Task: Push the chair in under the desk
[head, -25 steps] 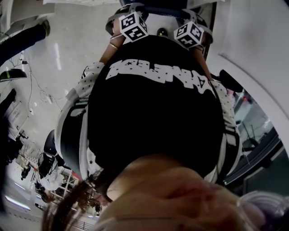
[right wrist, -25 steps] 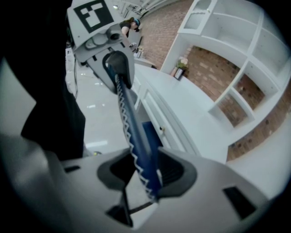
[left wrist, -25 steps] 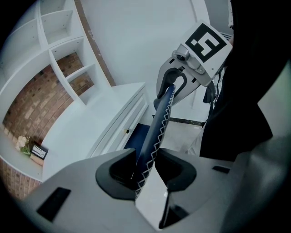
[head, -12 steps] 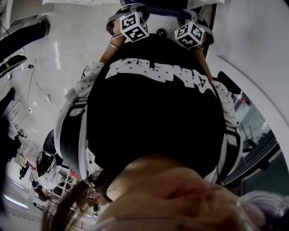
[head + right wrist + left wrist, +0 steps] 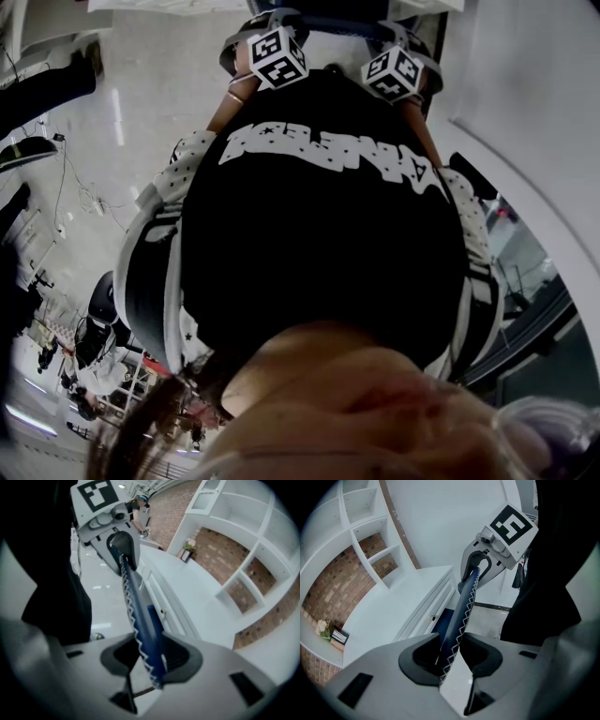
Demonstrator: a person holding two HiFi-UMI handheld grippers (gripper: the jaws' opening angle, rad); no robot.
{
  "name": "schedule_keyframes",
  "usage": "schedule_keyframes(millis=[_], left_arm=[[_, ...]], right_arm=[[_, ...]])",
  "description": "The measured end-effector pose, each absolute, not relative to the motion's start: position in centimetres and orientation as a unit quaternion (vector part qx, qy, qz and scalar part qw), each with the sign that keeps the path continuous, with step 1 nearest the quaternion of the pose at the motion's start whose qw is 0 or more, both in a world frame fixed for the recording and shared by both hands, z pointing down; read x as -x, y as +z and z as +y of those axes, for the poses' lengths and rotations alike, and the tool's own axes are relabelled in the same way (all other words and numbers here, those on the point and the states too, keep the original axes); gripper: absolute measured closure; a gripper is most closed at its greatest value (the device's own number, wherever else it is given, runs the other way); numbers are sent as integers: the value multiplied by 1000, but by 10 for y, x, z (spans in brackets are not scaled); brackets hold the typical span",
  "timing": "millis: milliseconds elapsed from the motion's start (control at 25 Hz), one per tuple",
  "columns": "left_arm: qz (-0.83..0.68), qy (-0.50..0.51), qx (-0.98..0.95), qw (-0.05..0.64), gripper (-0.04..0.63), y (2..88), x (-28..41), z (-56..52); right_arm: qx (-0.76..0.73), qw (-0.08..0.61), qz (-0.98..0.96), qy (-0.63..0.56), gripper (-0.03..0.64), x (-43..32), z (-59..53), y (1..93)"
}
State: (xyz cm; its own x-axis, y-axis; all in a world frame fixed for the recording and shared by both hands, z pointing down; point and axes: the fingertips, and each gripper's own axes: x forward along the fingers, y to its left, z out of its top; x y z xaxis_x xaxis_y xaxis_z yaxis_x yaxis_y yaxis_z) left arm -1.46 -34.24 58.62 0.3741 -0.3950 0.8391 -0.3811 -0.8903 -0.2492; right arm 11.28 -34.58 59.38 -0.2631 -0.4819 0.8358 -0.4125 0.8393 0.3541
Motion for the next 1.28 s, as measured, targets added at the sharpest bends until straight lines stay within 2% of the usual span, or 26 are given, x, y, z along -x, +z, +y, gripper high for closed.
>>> schedule_keyframes(millis=[1280], left_arm=[[241,-511,825,5,436,589,23,-390]], right_arm=[[-276,537,-796,-42,466,-105,-393,597]])
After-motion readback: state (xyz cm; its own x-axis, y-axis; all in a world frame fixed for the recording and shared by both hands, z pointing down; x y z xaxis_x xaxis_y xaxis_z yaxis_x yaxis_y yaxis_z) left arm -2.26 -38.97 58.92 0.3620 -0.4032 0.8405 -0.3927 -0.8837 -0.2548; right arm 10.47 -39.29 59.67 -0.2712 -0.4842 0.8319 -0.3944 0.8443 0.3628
